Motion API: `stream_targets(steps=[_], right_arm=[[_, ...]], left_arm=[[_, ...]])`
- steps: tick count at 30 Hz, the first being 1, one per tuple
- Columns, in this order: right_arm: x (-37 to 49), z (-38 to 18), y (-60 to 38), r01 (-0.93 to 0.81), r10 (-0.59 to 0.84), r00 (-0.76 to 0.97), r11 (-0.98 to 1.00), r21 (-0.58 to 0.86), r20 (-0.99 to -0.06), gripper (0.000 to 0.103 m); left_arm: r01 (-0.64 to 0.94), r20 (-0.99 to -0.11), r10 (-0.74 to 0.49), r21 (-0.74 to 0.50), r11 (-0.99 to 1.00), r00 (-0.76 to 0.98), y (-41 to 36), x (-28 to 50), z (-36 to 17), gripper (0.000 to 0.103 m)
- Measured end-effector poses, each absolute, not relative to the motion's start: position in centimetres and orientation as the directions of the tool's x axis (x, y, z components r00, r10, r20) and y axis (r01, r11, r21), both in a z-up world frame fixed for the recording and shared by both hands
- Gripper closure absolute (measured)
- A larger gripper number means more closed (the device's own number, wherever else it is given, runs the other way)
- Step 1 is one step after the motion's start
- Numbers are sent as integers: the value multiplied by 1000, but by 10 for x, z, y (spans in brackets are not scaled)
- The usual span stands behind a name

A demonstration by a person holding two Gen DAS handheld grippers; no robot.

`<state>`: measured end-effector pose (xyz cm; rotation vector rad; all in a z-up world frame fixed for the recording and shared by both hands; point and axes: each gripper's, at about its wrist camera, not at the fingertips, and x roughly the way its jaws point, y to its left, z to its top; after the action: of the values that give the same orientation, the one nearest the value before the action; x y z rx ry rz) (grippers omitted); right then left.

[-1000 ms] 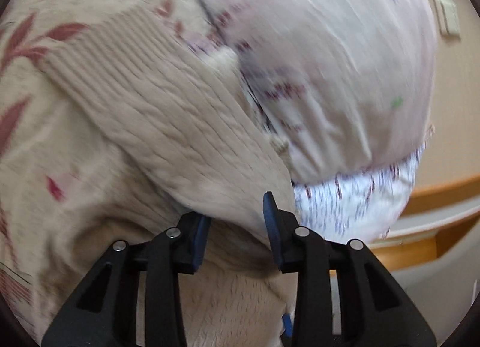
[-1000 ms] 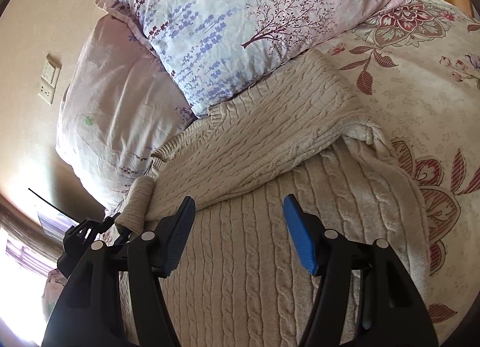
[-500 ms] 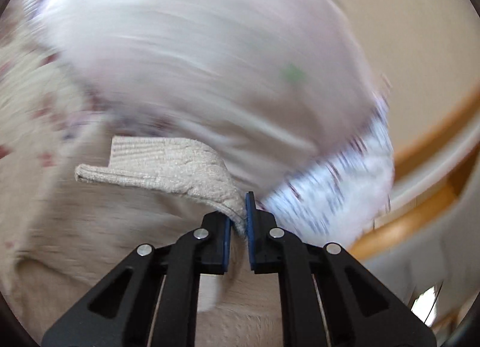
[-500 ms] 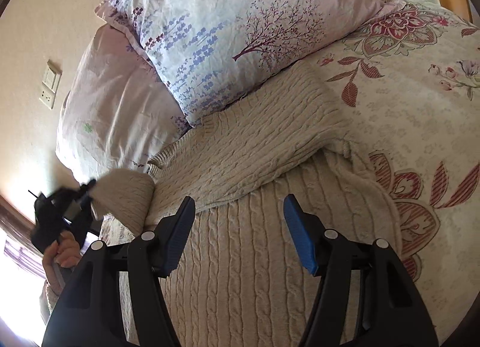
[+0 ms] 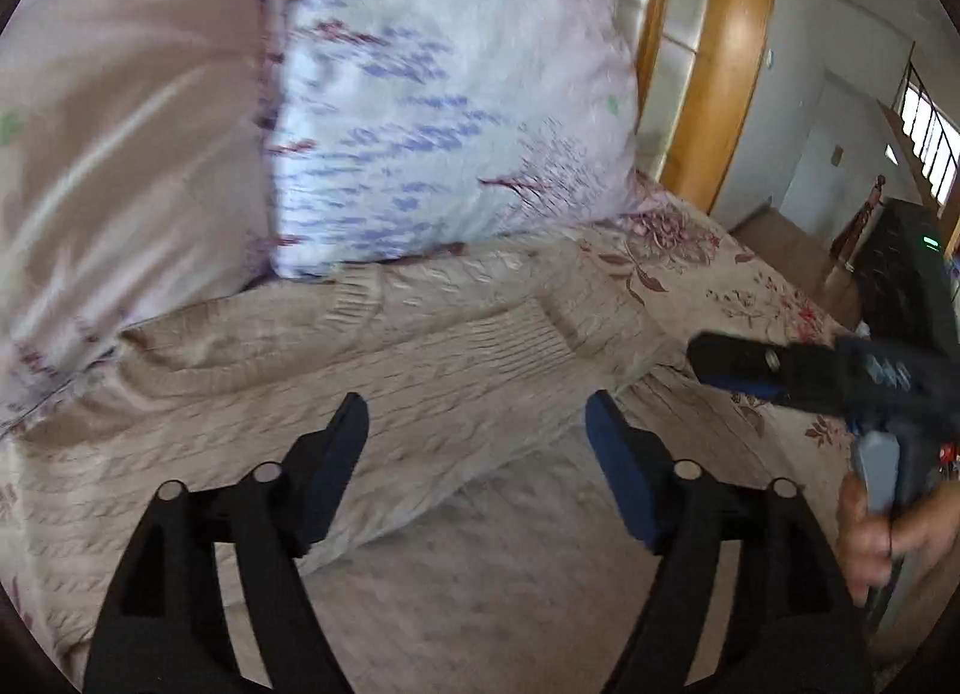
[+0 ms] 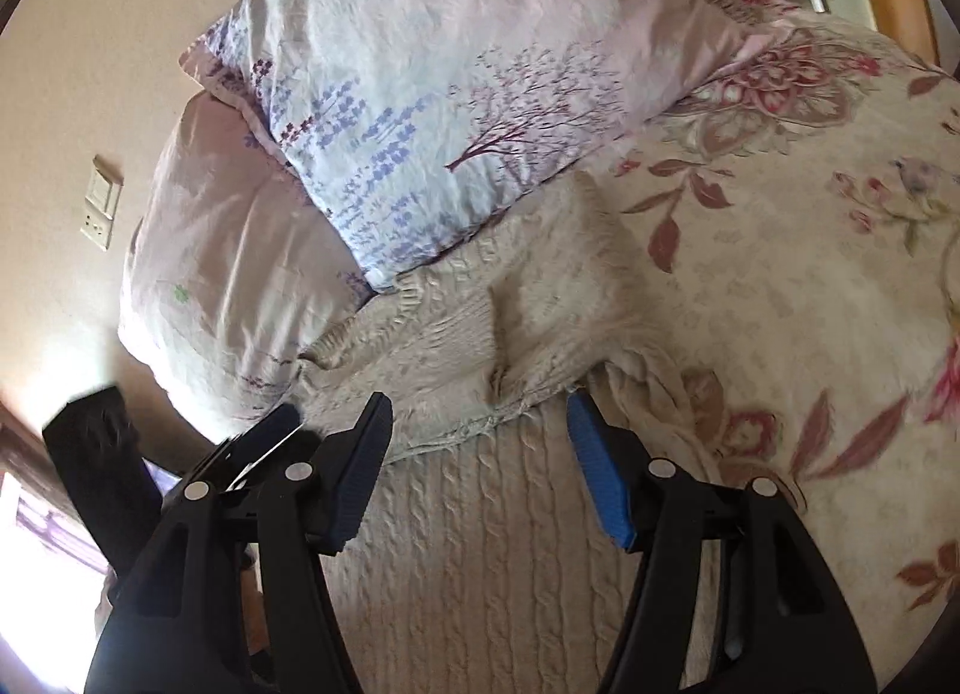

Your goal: Fold small clothes

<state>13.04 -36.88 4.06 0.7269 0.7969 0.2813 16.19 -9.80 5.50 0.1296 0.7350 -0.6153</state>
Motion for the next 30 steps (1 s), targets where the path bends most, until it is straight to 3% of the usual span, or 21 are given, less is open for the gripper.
stream_targets(steps=[5,10,13,19,23,25,27,30], right_arm=[[158,46,-362,14,529,616,733,680,-583,48],[184,43,-352,5,490,584,795,606,-647,50],[198,30,-345,15,484,542,812,584,-687,53],[202,17,-330,-6,470,515,839,544,-717,63],[203,15,-319,-44,497,485,835,548,-720,93],[204,22,-313,-68,474,506,855,515,-720,93],[199,49,-310,-129,451,600,870,476,-661,94],[189,76,-311,-173,416,702,887,429,-577,94]], left_arm=[[382,-669,-364,-128,915,648,-15,160,66,26],[151,-695,-168,-87,985,699,79,152,60,33],[77,-722,-116,-88,993,682,117,144,50,36],[68,-755,-84,-53,996,650,140,130,31,40],[77,-770,-79,-39,996,634,135,136,22,45],[72,-782,-77,-41,997,619,132,142,15,53],[59,-798,-79,-54,997,598,132,147,8,58],[45,-798,-86,-73,996,597,134,148,3,58]])
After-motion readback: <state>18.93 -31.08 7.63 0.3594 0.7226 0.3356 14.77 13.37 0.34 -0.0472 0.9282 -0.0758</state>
